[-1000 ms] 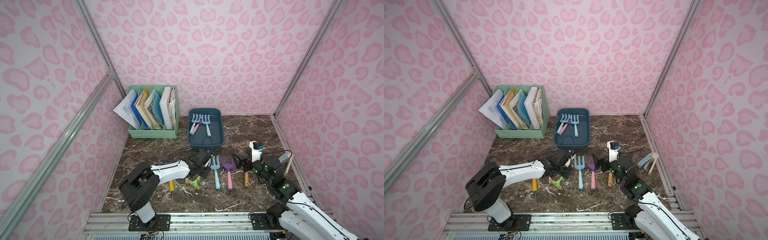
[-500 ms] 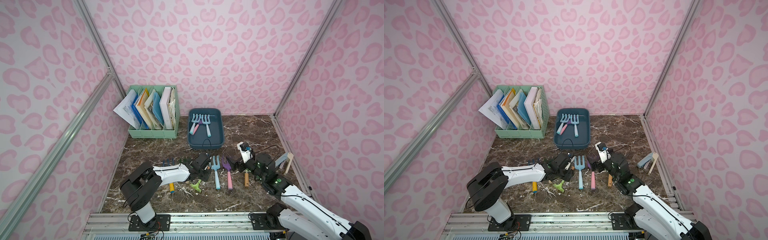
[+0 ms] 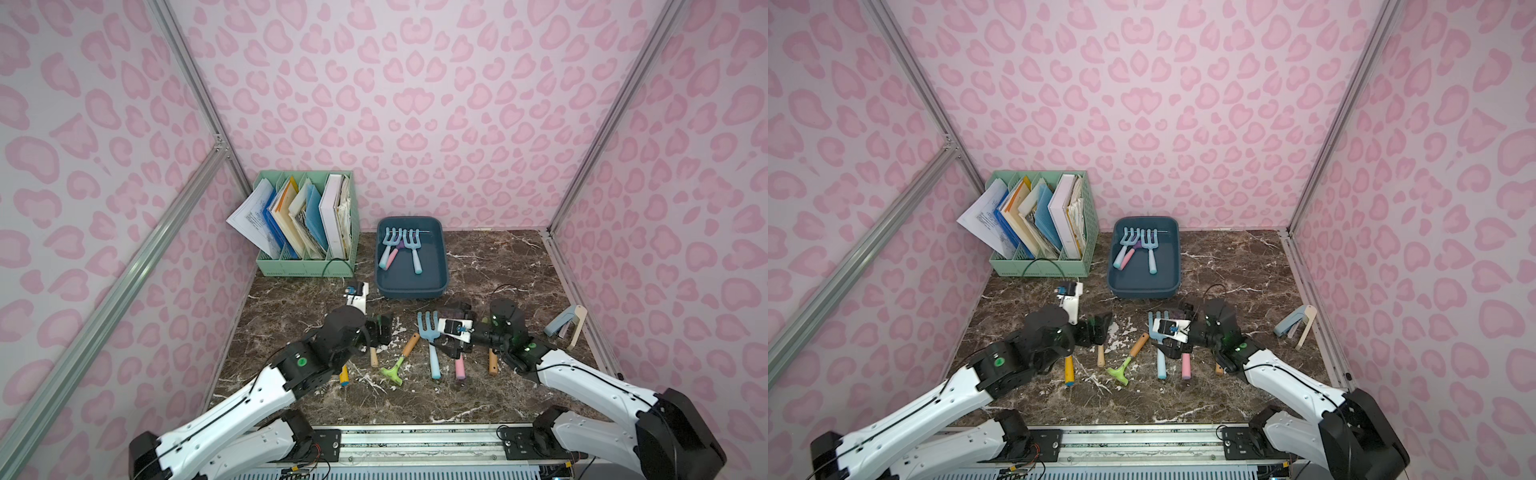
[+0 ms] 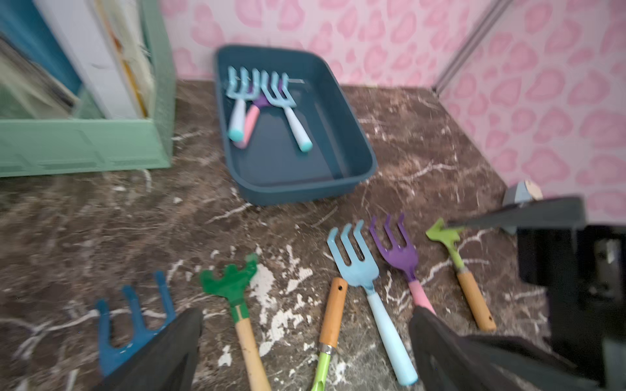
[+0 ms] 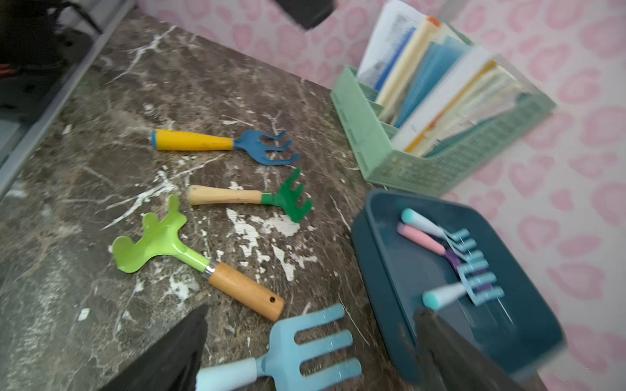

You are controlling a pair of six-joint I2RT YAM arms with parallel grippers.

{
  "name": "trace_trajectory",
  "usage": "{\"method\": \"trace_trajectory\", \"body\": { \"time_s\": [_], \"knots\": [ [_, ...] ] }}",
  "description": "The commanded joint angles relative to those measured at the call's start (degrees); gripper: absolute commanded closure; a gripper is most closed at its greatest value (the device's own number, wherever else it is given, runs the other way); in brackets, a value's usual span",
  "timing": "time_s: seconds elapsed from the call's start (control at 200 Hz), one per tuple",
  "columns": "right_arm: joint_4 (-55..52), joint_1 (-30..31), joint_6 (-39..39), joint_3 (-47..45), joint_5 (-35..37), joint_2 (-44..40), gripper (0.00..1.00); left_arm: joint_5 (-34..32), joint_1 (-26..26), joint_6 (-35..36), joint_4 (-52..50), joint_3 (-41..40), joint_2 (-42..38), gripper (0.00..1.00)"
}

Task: Take the hand rake out of the storage box
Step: Pick up the rake at the center of the board.

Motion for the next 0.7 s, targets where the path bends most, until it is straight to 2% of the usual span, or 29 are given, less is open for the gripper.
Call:
{"method": "trace_trajectory", "body": {
  "time_s": [0.0, 0.16, 0.325, 0.405, 0.695],
  "knots": [
    [-13.4, 4.3, -17.7, 9.7, 1.5, 7.9, 0.16, -10.0, 0.5, -4.2, -9.4, -1.2, -6.0, 0.02],
    [-27.1, 8.9, -22.8, 21.8, 9.4, 18.6, 0.28, -16.2, 1.6, -5.0, -15.7, -1.7, -11.2, 0.02],
    [-42.5, 10.8, -21.7, 31.3, 12.9, 26.1, 0.38, -22.3, 2.2, -7.6, -20.8, -2.7, -14.5, 0.02],
    [-43.8, 12.6, -22.1, 31.3, 17.2, 27.9, 0.38, -22.3, 2.3, -7.4, -20.5, -4.0, -16.9, 0.02],
    [-44.3, 13.4, -25.3, 34.2, 19.6, 33.9, 0.41, -22.1, 2.4, -6.4, -19.4, -6.1, -20.8, 0.02]
  ]
}}
